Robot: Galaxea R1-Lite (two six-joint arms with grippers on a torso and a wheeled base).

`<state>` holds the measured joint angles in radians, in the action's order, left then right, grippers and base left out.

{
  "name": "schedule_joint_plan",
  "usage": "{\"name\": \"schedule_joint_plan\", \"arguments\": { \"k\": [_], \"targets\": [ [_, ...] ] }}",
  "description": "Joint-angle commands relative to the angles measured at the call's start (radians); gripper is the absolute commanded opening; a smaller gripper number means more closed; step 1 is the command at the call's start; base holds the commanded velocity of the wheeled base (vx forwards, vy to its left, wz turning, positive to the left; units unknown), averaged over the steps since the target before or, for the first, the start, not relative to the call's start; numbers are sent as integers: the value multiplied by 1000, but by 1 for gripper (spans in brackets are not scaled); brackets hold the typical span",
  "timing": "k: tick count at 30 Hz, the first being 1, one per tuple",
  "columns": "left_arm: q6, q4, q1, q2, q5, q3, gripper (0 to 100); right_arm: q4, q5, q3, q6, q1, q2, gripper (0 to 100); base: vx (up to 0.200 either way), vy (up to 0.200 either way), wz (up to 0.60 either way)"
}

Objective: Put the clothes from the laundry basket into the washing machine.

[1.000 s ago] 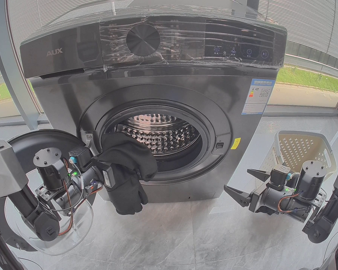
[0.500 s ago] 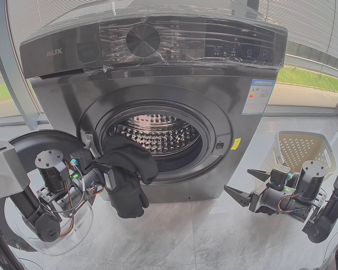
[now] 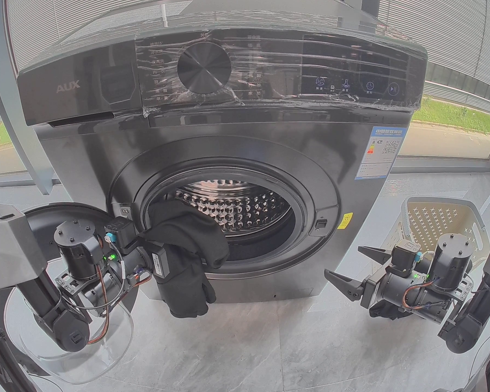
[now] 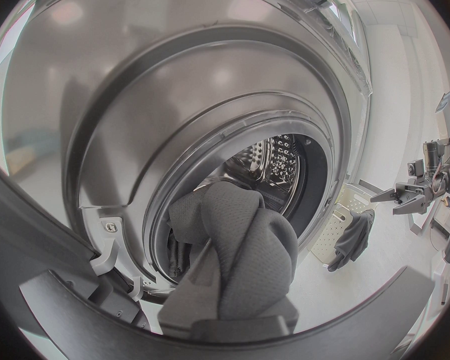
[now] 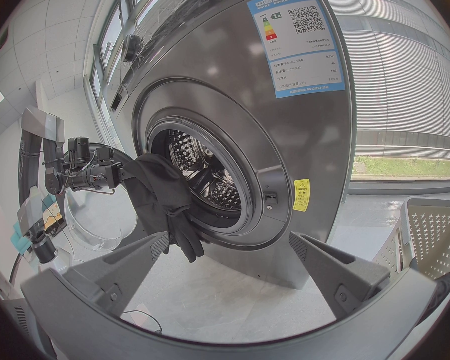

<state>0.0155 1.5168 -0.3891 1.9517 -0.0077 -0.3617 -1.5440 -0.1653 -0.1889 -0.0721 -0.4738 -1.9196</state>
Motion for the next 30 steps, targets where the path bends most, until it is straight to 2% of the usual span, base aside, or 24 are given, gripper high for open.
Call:
{"name": "schedule_joint_plan", "arguments": {
  "k": [1,30],
  "targets": [
    [0,0,0,9,0,3,0,-1,0,2,0,0,-6,100,0,0,0],
    [0,0,-14,10,0,9,0,-1,0,2,0,0,-10,100,0,0,0]
  ]
}}
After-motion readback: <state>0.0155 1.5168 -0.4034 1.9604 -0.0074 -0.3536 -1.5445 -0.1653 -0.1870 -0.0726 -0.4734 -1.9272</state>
